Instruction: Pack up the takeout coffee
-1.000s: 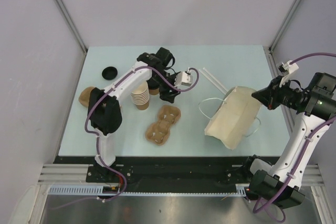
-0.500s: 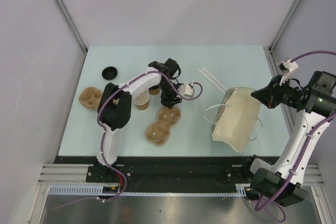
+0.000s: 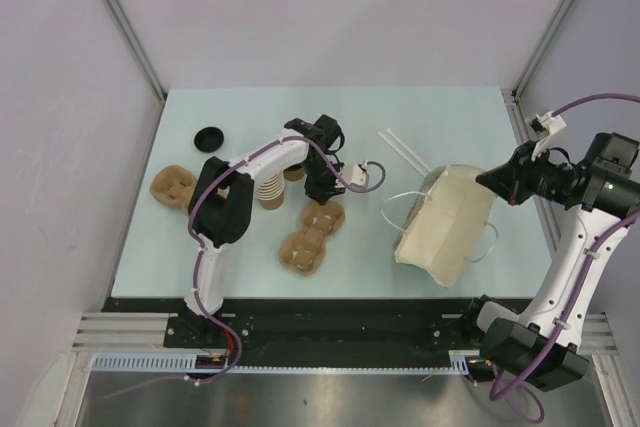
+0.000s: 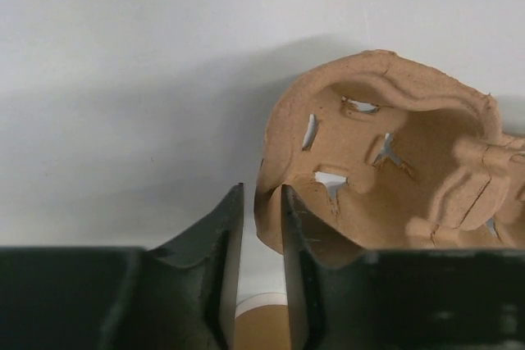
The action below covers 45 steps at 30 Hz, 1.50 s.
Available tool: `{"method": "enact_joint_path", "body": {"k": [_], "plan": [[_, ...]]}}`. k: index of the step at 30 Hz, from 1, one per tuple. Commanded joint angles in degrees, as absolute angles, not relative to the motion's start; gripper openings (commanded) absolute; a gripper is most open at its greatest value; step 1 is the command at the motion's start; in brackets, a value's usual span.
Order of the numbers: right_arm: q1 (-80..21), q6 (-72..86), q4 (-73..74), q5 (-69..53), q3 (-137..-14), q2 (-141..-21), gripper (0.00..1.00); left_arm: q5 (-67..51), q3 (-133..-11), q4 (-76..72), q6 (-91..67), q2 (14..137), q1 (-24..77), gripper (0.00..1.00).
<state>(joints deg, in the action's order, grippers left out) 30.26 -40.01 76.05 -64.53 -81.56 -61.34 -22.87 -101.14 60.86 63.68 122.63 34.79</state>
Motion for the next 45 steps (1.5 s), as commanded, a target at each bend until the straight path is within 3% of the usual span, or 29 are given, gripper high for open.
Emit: {"method": "enact_joint_path", "body": {"k": [1, 6, 13, 24, 37, 40, 45], "plan": [[29.80, -38.58, 74.53, -66.71, -83.50, -61.26, 0.00, -24.43, -100.72, 62.75, 65.83, 122.70, 35.16, 0.22], [29.18, -38.32, 74.35, -67.06, -83.50, -61.00, 0.00, -25.83, -101.86, 65.21, 65.04, 121.20, 35.16, 0.00], [27.25, -36.04, 72.69, -68.11, -82.88, -60.30, 0.00, -32.86, -109.15, 71.89, 58.03, 114.53, 35.07, 0.00], [13.99, -14.97, 56.18, -61.53, -78.40, -56.69, 0.00, -32.96, -123.57, 76.82, 45.19, 103.11, 31.03, 0.00], [-7.28, -4.31, 45.27, -42.11, -75.59, -58.71, 0.00, -12.66, -137.89, 59.42, 28.74, 89.83, 26.37, 0.00], [-7.82, -3.43, 43.69, -41.05, -75.41, -59.50, 0.00, -11.52, -141.41, 55.56, 27.42, 87.82, 27.33, 0.00], [-8.00, -2.29, 42.19, -39.38, -75.41, -61.25, 0.00, -8.71, -137.22, 47.74, 29.26, 82.63, 34.61, 0.00]]}}
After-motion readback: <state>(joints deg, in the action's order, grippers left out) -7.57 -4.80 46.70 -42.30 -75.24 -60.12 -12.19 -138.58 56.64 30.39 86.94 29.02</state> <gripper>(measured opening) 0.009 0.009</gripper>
